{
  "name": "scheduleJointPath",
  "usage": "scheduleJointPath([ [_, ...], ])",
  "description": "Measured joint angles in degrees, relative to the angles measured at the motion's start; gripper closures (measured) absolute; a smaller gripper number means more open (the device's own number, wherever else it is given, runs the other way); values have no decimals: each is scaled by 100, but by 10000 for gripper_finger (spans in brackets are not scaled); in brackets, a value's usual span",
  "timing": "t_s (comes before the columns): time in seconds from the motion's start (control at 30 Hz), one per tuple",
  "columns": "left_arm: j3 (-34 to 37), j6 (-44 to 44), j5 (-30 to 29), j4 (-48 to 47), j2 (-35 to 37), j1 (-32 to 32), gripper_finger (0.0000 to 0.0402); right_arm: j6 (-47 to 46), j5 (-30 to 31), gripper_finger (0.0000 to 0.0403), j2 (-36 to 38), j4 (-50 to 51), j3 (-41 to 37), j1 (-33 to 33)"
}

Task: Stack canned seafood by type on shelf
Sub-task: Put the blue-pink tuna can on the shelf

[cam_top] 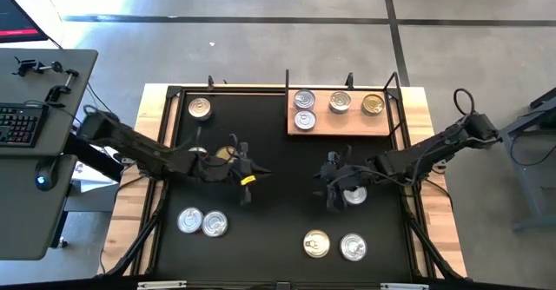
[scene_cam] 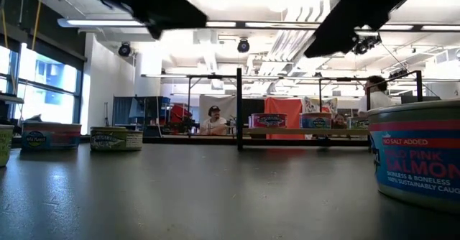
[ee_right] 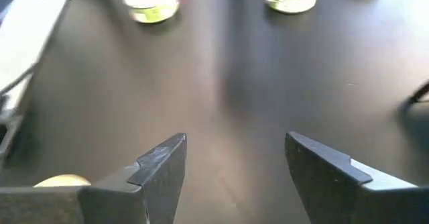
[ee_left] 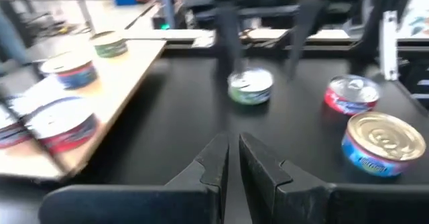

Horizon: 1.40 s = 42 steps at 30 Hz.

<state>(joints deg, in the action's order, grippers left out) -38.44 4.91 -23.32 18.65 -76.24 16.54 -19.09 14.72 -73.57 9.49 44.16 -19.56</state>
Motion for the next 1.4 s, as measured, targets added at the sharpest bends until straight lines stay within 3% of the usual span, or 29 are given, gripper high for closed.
scheduleJointPath([
  [0.17, 0, 376, -467, -1325, 823, 206, 371, -362, 7, 161, 594, 781, 0, -339],
  [0.3, 0, 663, -473, -1714, 1089, 272, 371, -1196, 139, 161, 1221, 1930, 0, -601],
  [0.47, 0, 940, -438, -1574, 870, 270, 371, -2069, 636, 161, 1638, 3186, 0, -753],
  [0.6, 24, 784, -431, -1271, 321, 237, 371, -2549, 880, 161, 1585, 3615, 0, -755],
  [0.8, 26, 638, -469, -184, -822, -115, 355, -2554, 981, 161, 1210, 3519, 0, -755],
  [0.9, 28, 327, -424, 686, -1426, -358, 336, -2567, 600, 161, 990, 3674, 0, -755],
  [1.13, -272, -294, 629, 2181, -2515, -642, 311, -2766, -188, 161, 367, 3750, -4, -1088],
  [1.27, -501, -721, 1121, 2167, -2882, -641, 310, -3363, -783, 161, 219, 2965, -4, -1392],
  [1.4, -742, -1097, 1273, 2164, -3144, -641, 310, -3301, -931, 161, -41, 1324, -4, -1658],
])
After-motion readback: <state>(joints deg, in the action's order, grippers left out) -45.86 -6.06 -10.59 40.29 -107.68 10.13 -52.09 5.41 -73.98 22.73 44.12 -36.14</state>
